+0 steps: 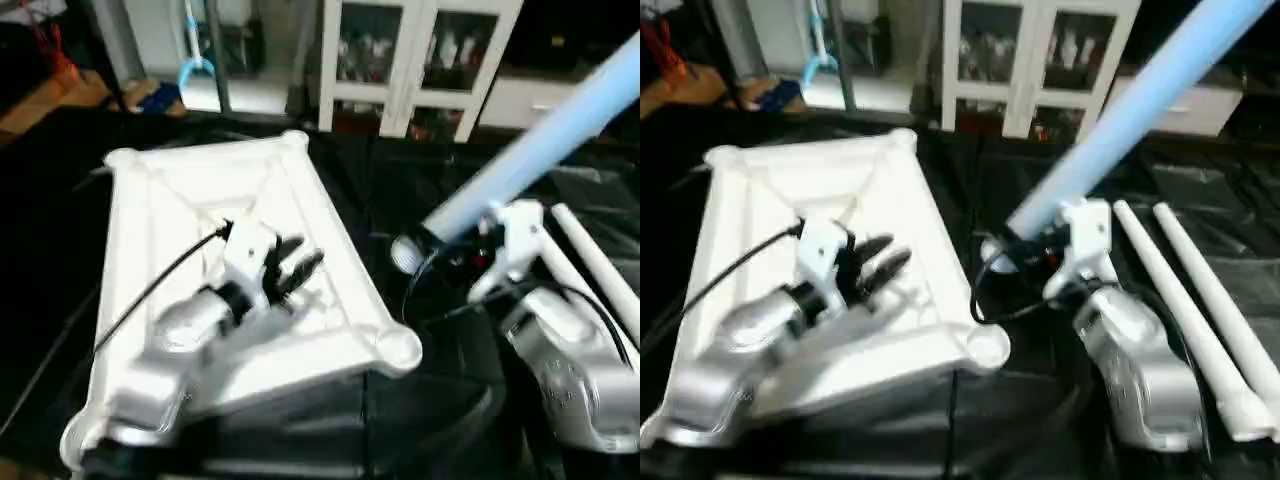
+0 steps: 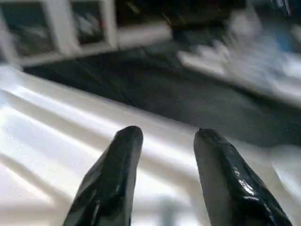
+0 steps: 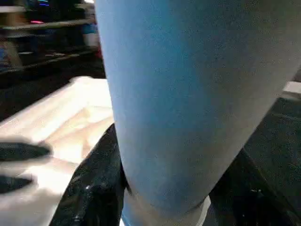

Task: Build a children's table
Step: Pick table leg

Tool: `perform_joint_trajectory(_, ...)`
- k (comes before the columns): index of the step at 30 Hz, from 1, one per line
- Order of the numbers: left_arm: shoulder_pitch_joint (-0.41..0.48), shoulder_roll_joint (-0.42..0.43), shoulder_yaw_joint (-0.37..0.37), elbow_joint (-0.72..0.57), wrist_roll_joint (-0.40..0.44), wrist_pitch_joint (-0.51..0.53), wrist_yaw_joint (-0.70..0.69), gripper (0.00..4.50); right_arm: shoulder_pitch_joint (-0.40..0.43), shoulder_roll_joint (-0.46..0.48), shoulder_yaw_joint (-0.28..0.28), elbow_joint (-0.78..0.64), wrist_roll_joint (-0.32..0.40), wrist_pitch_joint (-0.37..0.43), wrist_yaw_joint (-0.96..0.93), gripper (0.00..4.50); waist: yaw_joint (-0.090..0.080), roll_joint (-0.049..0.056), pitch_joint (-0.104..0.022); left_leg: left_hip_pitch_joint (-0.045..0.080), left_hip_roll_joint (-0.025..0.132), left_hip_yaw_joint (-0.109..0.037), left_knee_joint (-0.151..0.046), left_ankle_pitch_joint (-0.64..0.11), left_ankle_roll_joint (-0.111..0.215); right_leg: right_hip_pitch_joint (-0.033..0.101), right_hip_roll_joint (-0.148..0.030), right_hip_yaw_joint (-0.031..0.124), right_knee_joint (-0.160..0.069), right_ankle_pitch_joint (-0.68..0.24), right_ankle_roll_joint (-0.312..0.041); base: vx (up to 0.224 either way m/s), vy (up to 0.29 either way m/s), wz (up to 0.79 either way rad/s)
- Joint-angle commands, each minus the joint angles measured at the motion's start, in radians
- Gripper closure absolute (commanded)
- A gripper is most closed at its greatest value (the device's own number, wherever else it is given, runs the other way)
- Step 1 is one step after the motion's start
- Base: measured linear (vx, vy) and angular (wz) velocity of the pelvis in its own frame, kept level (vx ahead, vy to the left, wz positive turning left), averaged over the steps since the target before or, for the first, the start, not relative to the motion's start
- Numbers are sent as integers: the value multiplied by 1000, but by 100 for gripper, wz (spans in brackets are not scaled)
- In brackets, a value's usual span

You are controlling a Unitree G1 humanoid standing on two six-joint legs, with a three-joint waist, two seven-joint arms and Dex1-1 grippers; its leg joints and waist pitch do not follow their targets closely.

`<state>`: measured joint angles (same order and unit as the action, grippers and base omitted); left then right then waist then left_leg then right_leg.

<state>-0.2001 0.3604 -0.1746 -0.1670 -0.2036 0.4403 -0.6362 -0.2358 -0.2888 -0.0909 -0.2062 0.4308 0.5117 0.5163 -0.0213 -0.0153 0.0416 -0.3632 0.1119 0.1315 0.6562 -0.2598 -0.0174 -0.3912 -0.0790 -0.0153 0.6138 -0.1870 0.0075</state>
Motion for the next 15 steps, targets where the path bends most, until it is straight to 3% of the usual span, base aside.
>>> perform_joint_trajectory(1,-8,25,-36,-31,-23,42,-83,221,-27,-21,-16,27,48,26,60,264,-7,5,-34,22,91,-29,-112,-287,10,27,-57,30,-72,-303,-226,-81,-2,11)
perform_joint_trajectory(2,-10,34,-39,-36,-28,51,-98,221,-33,-27,-19,32,61,33,74,264,-4,5,-31,29,93,-18,-115,-325,-22,15,-54,31,-78,-336,-205,-65,-2,14)
perform_joint_trajectory(3,-7,67,-59,-56,-42,80,-145,221,-33,-63,-1,41,66,38,129,264,-1,2,-32,31,95,-12,-116,-338,-35,13,-54,32,-80,-354,-193,-65,-2,14)
perform_joint_trajectory(5,-5,76,-68,-60,-40,81,-157,221,-29,-77,8,42,64,37,151,264,-1,1,-32,26,97,-9,-119,-333,-40,15,-55,33,-80,-362,-183,0,0,0)
perform_joint_trajectory(6,3,99,-101,-56,-15,67,-158,221,10,-131,51,35,52,27,238,264,-2,-4,-34,22,98,-5,-119,-317,-41,17,-56,34,-80,-355,-178,0,0,0)
perform_joint_trajectory(9,8,96,-126,-29,44,43,-117,221,39,-150,75,47,11,-12,259,264,0,-8,-36,14,103,1,-118,-276,-26,23,-62,37,-81,-347,-169,0,0,0)
perform_joint_trajectory(11,10,94,-133,-22,56,32,-111,221,43,-144,76,59,-13,-36,240,264,-3,-13,-44,5,104,-1,-117,-218,-19,29,-64,34,-74,-299,-178,0,0,0)
perform_joint_trajectory(15,-5,99,-140,7,97,29,-92,221,61,-124,57,49,-4,-42,199,264,-3,-17,-47,2,104,6,-112,-130,20,29,-61,33,-67,-181,-211,0,0,0)
